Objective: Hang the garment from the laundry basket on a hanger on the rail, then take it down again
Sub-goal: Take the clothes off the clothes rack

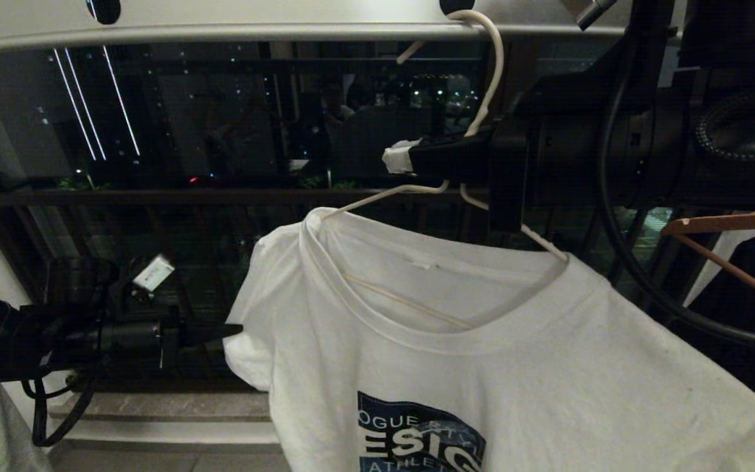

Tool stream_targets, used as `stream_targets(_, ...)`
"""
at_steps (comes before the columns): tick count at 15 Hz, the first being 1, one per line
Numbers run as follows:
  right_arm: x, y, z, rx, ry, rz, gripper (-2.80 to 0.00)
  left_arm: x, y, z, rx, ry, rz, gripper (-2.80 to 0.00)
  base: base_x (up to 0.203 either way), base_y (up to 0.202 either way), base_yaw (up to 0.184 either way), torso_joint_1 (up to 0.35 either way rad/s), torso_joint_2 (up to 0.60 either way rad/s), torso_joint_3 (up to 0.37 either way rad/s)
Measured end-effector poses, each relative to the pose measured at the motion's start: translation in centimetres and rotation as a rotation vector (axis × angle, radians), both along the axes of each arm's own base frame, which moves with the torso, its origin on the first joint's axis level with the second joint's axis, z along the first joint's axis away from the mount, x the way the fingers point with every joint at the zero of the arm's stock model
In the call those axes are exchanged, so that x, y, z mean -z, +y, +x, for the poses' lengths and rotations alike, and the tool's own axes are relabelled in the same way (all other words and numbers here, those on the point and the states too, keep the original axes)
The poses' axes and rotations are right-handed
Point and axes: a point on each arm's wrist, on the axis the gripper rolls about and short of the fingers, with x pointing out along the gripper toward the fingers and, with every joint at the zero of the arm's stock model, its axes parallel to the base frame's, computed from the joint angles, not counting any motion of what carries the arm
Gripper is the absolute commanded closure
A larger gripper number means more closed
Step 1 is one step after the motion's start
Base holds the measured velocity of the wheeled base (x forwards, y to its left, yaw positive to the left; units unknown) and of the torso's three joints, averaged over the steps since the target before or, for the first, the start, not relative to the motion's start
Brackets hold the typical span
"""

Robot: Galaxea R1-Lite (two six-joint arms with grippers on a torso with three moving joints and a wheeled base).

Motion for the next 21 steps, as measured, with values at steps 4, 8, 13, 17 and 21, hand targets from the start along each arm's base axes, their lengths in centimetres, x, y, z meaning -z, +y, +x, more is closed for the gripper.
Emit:
stream_targets(4, 0.0, 0.0, 0.0, 0.001, -0.001, 0.000, 0.00, 0.9, 0.1, 0.1, -0.015, 0.024, 0.013, 0.00, 0.000, 0.000, 0.000, 0.000, 0.00, 0.000)
stream_targets(8, 0.1, 0.0, 0.1, 0.001, 0.001, -0.002, 0.00, -0.3, 0.0, -0.3, -0.015, -0.003, 0.013, -2.80, 0.000, 0.000, 0.000, 0.000, 0.00, 0.000)
stream_targets(13, 0.2, 0.1, 0.2, 0.004, 0.005, -0.005, 0.00, -2.6, 0.1, -2.7, -0.034, -0.054, 0.018, -2.80, 0.000, 0.000, 0.000, 0.000, 0.00, 0.000)
stream_targets(17, 0.5, 0.0, 0.8, 0.019, 0.012, -0.011, 0.00, -6.0, -0.4, -6.1, -0.053, -0.104, -0.003, 0.00, 0.000, 0.000, 0.000, 0.000, 0.00, 0.000)
stream_targets(21, 0.9, 0.0, 1.1, 0.024, 0.020, -0.017, 0.00, -8.2, -2.2, -8.0, -0.005, -0.134, -0.026, 0.00, 0.000, 0.000, 0.000, 0.000, 0.00, 0.000)
